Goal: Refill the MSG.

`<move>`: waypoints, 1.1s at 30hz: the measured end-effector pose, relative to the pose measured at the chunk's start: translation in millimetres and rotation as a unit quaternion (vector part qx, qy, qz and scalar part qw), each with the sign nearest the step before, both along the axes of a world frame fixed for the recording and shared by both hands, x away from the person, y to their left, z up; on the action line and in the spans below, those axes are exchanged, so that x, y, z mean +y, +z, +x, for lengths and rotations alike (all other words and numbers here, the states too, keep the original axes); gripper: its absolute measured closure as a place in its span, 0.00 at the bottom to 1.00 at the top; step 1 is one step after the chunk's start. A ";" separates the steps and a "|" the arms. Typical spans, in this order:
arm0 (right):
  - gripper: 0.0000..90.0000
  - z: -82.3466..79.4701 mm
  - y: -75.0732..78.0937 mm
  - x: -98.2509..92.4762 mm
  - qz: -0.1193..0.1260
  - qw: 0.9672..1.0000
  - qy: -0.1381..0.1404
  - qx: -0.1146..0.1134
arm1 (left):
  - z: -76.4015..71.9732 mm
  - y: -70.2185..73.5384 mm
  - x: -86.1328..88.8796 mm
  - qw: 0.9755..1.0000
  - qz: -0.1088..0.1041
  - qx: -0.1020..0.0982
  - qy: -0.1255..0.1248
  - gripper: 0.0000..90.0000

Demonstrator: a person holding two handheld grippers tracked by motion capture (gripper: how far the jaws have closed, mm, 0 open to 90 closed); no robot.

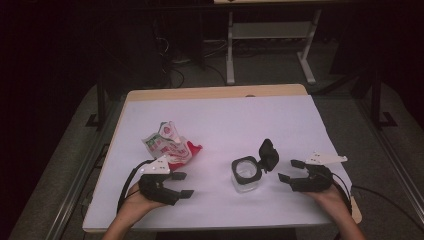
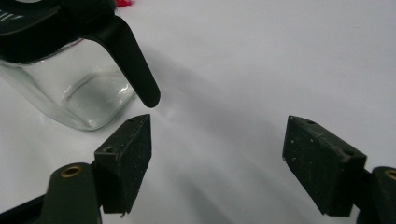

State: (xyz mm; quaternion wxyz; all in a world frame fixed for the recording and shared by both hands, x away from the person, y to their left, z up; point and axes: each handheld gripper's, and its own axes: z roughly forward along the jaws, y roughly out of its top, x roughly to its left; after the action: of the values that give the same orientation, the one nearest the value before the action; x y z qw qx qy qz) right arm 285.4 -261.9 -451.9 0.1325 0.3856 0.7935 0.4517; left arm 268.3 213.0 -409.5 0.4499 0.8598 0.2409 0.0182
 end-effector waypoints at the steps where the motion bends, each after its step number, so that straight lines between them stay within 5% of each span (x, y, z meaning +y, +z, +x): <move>1: 0.26 -0.1 0.0 0.2 0.000 1.000 0.000 0.000 | -0.8 -0.4 3.6 1.000 0.001 -0.003 0.003 0.36; 14: 0.26 0.4 -0.6 0.1 -0.001 1.000 0.001 0.000 | -12.7 -3.8 52.2 0.998 0.000 -0.007 0.066 0.36; 20: 0.26 0.4 -0.5 0.7 -0.001 1.000 0.000 0.003 | -6.8 -3.0 70.0 0.996 -0.013 -0.004 0.093 0.33; 33: 0.26 1.8 -1.3 -0.1 0.000 1.000 -0.001 0.004 | 12.7 2.3 85.5 0.992 -0.021 -0.035 0.116 0.30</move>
State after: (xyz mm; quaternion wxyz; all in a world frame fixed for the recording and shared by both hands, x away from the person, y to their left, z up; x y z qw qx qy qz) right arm 287.2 -262.0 -453.2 0.1296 0.3885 0.7938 0.4497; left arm 281.0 298.5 -407.1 0.4706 0.8155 0.3231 0.0955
